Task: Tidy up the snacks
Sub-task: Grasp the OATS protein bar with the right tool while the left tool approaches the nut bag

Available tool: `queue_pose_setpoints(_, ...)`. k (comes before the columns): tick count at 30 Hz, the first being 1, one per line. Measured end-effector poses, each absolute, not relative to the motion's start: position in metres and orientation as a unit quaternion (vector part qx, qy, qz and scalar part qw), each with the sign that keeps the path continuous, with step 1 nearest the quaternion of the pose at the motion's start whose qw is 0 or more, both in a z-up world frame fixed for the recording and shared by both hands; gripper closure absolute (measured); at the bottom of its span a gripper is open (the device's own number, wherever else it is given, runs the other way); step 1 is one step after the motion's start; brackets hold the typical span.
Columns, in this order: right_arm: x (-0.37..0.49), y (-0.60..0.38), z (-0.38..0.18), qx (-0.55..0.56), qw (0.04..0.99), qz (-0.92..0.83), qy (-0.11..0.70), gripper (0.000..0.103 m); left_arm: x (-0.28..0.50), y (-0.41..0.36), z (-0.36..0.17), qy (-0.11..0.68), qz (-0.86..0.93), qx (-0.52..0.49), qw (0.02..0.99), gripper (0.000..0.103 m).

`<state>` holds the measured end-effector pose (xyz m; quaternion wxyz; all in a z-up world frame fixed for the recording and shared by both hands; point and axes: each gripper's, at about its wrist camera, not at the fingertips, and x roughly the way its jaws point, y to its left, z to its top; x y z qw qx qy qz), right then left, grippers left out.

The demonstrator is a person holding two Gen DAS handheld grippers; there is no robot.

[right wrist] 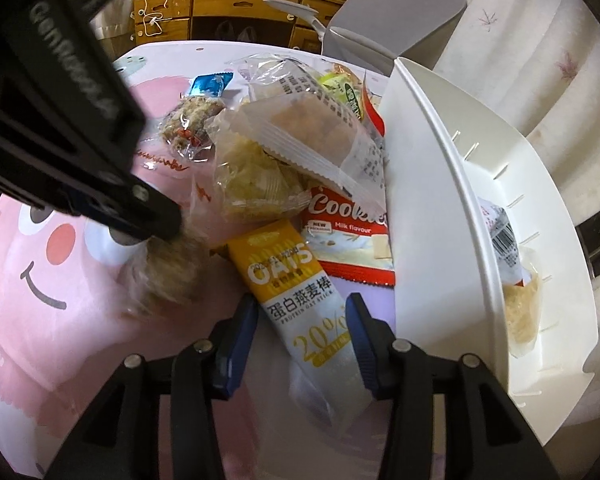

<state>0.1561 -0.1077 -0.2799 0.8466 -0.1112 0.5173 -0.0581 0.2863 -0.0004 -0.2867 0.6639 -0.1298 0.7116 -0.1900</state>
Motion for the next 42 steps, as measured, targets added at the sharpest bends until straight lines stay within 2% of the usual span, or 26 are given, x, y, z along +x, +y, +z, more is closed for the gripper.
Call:
queue_pose_setpoints(7,0.165,-0.105,-0.284,-0.116,0.839,-0.055,0.529,0.052,0.286,0.011,-0.296,0.723,-0.2,-0.154,0.643,0.096)
queue_pose_setpoints(9,0.169,-0.103,-0.284,-0.112,0.837,-0.05,0.533,0.052,0.283,0.009,-0.295,0.725,-0.201,-0.155,0.64,0.091)
queue_pose_setpoints(14,0.17,-0.105,-0.281,-0.108,0.836,-0.043,0.536,0.054,0.282,0.0,-0.294,0.736,-0.202,-0.134,0.632,0.069)
queue_pose_setpoints(19,0.162,-0.108,-0.279,-0.102,0.835,-0.042,0.538,0.062,0.28,-0.013,-0.301,0.751,-0.192,-0.122,0.62,0.063)
queue_pose_setpoints(22,0.153,-0.111,-0.278,-0.097,0.834,-0.047,0.54,0.07,0.277,-0.017,-0.303,0.751,-0.192,-0.115,0.621,0.062)
queue_pose_setpoints(24,0.149,-0.112,-0.275,-0.092,0.834,-0.052,0.541,0.079,0.276,-0.018,-0.303,0.751,-0.193,-0.112,0.622,0.063)
queue_pose_setpoints(33,0.135,-0.122,-0.263,-0.051,0.831,-0.057,0.551,0.085,0.268,-0.028,-0.3,0.744,-0.193,-0.093,0.633,0.062)
queue_pose_setpoints(39,0.113,-0.136,-0.257,-0.017,0.824,-0.077,0.561,0.085,0.269,-0.049,-0.295,0.733,-0.195,-0.065,0.649,0.061)
queue_pose_setpoints(42,0.102,-0.137,-0.251,-0.002,0.824,-0.085,0.561,0.085,0.267,-0.054,-0.292,0.721,-0.204,-0.063,0.659,0.069)
